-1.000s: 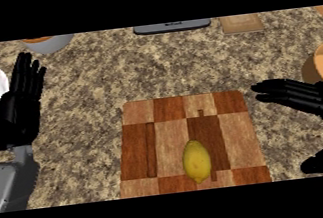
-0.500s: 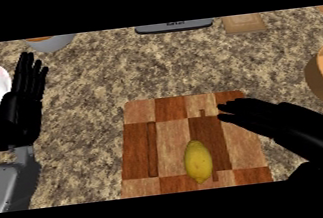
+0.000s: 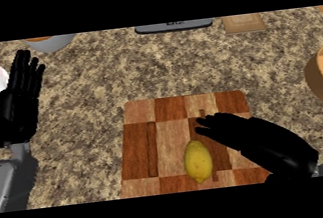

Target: Pick the lemon from the cutting board and place it in the pot

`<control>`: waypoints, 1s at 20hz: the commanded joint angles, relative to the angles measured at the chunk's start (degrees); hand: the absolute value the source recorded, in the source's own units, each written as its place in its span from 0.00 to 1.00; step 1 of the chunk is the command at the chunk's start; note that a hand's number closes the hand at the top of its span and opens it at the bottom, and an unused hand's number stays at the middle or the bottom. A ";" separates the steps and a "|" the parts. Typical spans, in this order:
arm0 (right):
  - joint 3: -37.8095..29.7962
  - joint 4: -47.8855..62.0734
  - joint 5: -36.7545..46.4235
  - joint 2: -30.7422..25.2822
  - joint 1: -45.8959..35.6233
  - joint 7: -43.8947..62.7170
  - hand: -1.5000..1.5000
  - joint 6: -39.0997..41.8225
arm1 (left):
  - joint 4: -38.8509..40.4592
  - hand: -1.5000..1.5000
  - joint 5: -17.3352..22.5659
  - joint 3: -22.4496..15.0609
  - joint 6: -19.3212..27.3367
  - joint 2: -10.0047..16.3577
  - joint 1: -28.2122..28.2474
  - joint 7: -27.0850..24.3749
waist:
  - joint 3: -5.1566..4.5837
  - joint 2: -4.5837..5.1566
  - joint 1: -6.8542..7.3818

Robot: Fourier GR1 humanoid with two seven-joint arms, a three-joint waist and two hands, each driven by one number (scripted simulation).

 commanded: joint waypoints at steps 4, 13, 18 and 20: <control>2.33 2.44 7.72 9.33 -0.66 -0.57 0.00 0.26 | -2.68 0.50 -1.76 0.61 -1.25 -2.15 4.00 -1.21 | 0.01 -0.01 0.13; 2.41 8.18 18.30 12.71 1.38 -1.30 0.00 -1.55 | 0.46 0.50 -4.06 2.05 -0.72 -3.64 -1.04 0.60 | 0.01 0.03 -0.12; 0.98 12.59 21.39 14.25 3.94 -6.31 0.00 -3.79 | -5.19 0.50 -5.28 0.98 -1.24 -5.24 3.75 1.79 | 0.03 -0.03 0.06; 1.96 12.96 22.72 17.77 2.42 -4.71 0.00 -1.76 | 0.13 0.50 -5.68 3.00 -2.09 -4.73 -0.24 0.72 | 0.02 0.01 -0.08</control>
